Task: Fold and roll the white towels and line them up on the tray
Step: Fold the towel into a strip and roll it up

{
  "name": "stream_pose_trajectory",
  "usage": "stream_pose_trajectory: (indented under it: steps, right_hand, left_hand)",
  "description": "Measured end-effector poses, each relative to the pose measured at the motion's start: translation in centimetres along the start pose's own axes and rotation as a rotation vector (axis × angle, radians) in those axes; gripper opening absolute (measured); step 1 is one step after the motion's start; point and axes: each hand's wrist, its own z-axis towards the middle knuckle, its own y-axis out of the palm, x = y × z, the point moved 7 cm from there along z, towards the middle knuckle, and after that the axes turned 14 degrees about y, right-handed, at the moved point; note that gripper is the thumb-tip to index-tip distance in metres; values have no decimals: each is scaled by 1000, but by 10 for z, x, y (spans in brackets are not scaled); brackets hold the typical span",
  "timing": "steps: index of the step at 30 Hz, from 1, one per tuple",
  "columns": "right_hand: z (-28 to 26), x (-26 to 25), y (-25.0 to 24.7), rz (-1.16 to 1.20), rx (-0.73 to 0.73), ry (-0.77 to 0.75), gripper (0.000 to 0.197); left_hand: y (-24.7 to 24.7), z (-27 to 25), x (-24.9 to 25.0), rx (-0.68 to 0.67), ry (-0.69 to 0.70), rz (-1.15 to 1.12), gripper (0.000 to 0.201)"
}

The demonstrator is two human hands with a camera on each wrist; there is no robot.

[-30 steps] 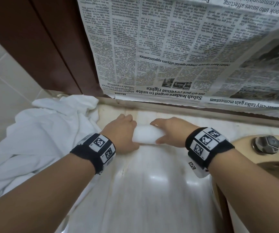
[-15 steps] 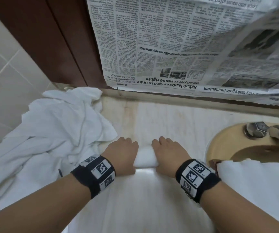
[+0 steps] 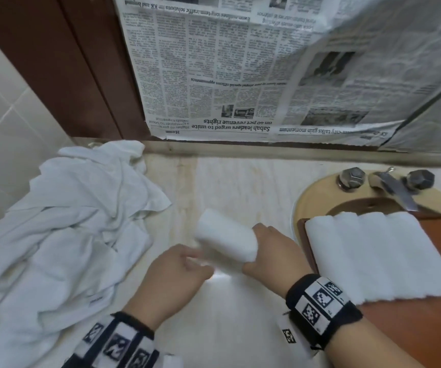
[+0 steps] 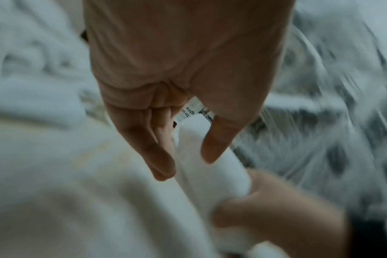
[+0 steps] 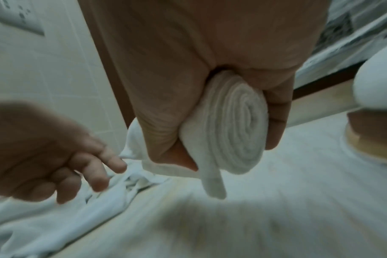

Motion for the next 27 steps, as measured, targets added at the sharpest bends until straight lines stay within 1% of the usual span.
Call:
stream_pose_trajectory:
  steps: [1,2,3,5,8,10,13,15,17,18,19,20,21,22,23,25,27]
  right_hand:
    - [-7,6,-11,15,64,13,45]
    - [-16,10,-21,17,131,17,46]
    - [-25,14,-31,12,197,13,46]
    - [-44,22,-44,-13,308,-11,45]
    - [-70,43,-61,-35,469,-21,53]
    - [-86,65,-72,-23,557,-25,61]
    - [-109,100,-74,11,574,-25,73]
    - [-124,127,-72,82,500,-58,77]
    - [-135,156,-72,208,333,-104,86]
    - [-140,171,-74,309,202,-117,94]
    - [-145,185,-78,434,39,-123,105]
    - [-150,195,-83,566,-133,-128,113]
    - [-154,204,-89,689,-292,-144,116]
    - [-157,211,-96,775,-414,-171,115]
    - [-159,216,-104,800,-489,-203,110]
    - [-164,223,-116,747,-523,-263,92]
    - [-167,228,-120,766,-498,-270,76]
  left_hand:
    - [11,-10,11,-17,-61,-297,51]
    - [23,-18,26,-35,-108,-546,49]
    - [33,-23,42,-50,-136,-727,47]
    - [49,-29,73,-42,-136,-918,49]
    - [67,-30,116,11,-34,-982,47]
    - [83,-33,139,25,50,-907,44]
    - [106,-37,157,69,158,-760,34]
    - [124,-42,167,54,241,-673,33]
    - [141,-48,179,9,352,-592,33]
    - [149,-53,186,-38,404,-565,37]
    - [159,-58,194,-109,453,-545,43]
    - [169,-64,203,-199,501,-537,49]
    - [179,-70,211,-290,540,-534,52]
    - [188,-75,219,-368,573,-534,52]
    - [197,-80,226,-424,603,-532,51]
    - [213,-84,240,-482,651,-522,51]
    - [223,-83,252,-494,678,-500,51]
